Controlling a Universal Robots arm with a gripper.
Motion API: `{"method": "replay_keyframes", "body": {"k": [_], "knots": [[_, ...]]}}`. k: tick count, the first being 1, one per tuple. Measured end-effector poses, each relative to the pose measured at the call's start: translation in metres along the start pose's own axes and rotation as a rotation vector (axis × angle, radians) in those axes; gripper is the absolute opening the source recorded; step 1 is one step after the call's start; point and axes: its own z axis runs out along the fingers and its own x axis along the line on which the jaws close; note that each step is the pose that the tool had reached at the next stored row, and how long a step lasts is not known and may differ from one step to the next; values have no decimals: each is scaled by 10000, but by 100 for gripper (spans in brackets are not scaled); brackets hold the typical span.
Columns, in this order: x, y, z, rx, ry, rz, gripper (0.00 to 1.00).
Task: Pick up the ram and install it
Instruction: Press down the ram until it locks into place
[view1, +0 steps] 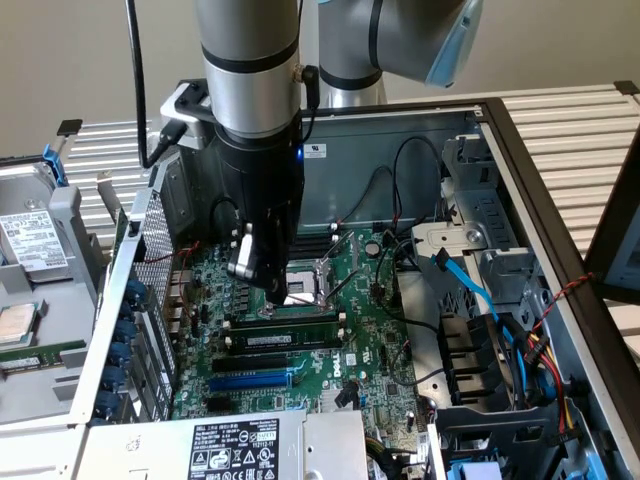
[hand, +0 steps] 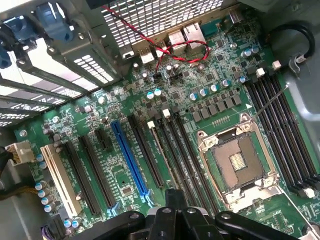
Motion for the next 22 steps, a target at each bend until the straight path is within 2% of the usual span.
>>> {"method": "replay_keyframes", "body": {"k": [22], "knots": [[0,0,26,78,-17,3986,10]]}}
